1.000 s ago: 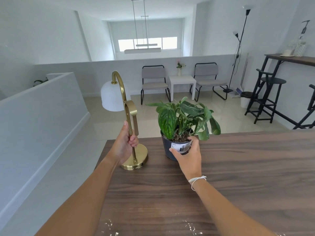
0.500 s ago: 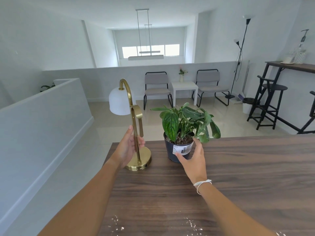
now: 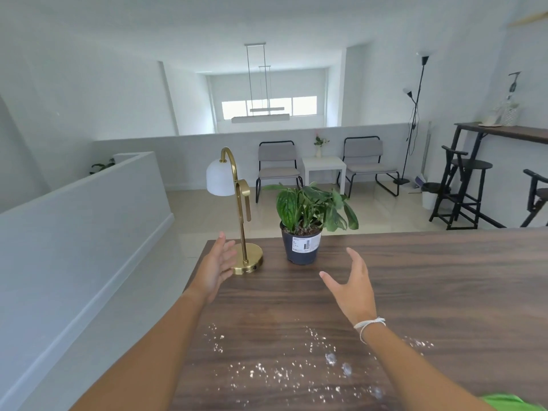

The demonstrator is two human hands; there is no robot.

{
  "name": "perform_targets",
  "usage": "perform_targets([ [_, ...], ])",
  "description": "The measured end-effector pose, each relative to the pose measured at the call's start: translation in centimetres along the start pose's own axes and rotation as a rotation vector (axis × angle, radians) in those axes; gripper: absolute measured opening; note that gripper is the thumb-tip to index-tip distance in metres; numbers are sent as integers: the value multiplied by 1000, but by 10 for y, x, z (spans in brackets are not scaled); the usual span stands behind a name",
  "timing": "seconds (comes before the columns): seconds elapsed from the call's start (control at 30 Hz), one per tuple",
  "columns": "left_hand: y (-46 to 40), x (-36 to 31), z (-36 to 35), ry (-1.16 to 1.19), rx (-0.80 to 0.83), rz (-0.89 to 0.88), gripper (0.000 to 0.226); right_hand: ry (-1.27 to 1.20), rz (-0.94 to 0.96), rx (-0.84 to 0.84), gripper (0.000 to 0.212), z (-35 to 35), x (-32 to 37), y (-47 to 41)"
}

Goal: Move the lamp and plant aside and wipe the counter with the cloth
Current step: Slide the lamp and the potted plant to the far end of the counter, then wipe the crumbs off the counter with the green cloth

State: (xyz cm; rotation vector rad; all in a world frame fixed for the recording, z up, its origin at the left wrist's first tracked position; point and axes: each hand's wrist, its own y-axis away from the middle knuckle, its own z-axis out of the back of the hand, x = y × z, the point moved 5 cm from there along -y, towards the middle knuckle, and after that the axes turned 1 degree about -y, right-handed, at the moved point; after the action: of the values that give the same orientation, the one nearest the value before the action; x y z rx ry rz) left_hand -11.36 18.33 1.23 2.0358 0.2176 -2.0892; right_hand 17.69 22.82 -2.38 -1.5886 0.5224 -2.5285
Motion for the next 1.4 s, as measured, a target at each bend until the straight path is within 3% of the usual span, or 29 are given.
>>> perform_targets([
  [0.47,107,18,-30,-128,-112,36,55,129,23,134,67,49,-9,76],
  [0.7,161,29,-35,-213,-71,-23,53,205,-8,101,62,82,-10,125],
  [0.9,214,43,-35,-319,-20,-143,20,439,45,149,57,114,-7,190],
  [1.03,239,63,-40,-364,-3,-177,30,537,2,146,61,134,-13,226],
  [1.13,264,81,-51,-548,26,-234,37,661,-43,163,64,151,-28,242],
  [1.3,281,82,-54,-767,-75,-391,38,797,-149,119,76,171,-40,234],
  [1.4,288,83,-51,-827,-167,-389,38,839,-245,155,88,174,-50,226],
])
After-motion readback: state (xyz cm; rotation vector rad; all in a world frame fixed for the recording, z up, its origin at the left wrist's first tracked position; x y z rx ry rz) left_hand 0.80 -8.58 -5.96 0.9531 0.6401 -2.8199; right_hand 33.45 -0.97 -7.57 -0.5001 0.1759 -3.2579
